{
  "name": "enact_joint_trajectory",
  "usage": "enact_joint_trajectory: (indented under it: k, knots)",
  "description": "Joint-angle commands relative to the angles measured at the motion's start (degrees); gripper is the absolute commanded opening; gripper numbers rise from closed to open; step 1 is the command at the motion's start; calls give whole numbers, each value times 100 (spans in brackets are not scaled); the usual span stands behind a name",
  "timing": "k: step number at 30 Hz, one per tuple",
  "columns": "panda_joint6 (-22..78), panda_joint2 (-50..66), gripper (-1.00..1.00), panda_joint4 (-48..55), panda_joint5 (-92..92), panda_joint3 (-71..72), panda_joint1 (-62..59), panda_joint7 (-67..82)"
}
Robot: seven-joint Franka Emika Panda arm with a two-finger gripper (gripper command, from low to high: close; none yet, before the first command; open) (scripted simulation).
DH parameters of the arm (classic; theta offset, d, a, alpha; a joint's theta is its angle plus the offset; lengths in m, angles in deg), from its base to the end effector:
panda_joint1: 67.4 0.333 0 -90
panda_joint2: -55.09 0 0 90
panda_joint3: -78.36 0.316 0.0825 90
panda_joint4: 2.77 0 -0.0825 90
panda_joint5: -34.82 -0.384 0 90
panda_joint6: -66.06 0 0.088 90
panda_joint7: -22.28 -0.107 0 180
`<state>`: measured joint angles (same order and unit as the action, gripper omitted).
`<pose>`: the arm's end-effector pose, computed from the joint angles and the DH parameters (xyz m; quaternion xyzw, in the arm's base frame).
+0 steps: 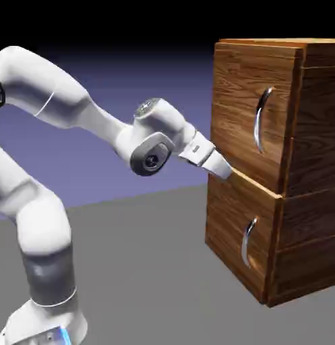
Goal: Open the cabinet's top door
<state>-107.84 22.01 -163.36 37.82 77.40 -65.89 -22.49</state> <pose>0.3895 0.0076 0.4643 -0.8597 0.3252 -0.3665 0.1443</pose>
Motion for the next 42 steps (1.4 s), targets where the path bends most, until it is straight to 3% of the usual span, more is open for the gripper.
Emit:
enact_joint_trajectory:
  k: [1, 42]
  knots:
    - [9, -35, 0, 34, 250, -80, 68, -192]
    - [366, -1466, 0, 1438, 10466, -3351, 2859, -8058]
